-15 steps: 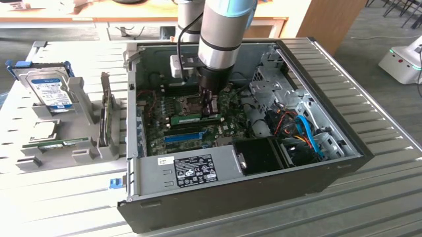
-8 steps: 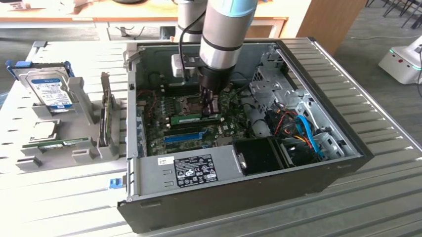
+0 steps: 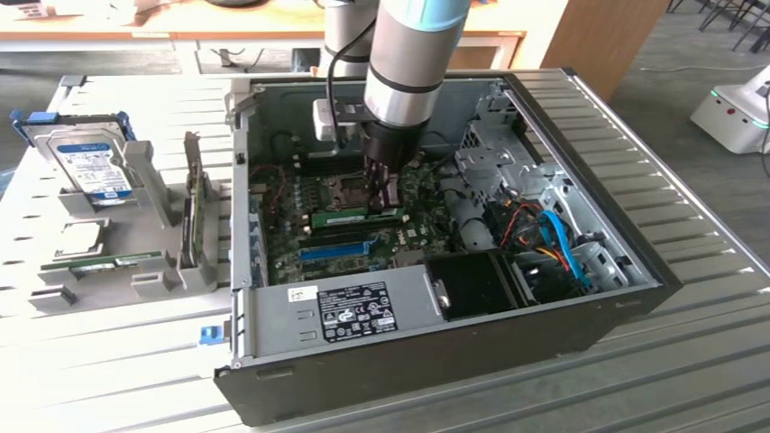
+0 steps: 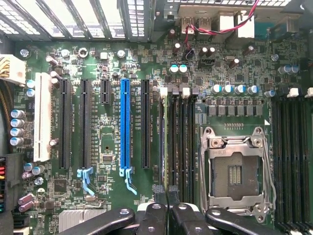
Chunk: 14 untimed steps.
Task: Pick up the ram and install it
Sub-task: 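Insert the ram into the slot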
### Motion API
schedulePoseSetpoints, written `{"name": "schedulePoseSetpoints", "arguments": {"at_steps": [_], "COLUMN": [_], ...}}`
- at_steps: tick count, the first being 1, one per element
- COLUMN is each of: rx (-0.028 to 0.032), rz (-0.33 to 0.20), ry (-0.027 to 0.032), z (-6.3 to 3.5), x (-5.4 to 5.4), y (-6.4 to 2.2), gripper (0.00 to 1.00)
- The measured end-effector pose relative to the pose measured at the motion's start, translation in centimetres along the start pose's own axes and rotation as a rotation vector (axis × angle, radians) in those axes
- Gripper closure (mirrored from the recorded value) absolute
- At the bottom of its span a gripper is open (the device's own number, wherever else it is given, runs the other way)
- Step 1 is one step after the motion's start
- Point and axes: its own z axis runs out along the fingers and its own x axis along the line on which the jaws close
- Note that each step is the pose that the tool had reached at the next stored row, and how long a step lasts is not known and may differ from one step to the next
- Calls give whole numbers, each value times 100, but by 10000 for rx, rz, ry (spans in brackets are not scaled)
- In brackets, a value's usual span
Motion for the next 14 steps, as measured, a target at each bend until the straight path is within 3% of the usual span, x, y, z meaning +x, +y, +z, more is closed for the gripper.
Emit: {"name": "schedulePoseSetpoints", "arguments": {"at_steps": [5, 8, 14], "rx": [-5, -62, -63], "rz": [0, 4, 12], "ry": [0, 2, 2], "z": [0, -1, -1], "x": [0, 0, 0], "y": [-1, -16, -17], "gripper": [88, 88, 88]}}
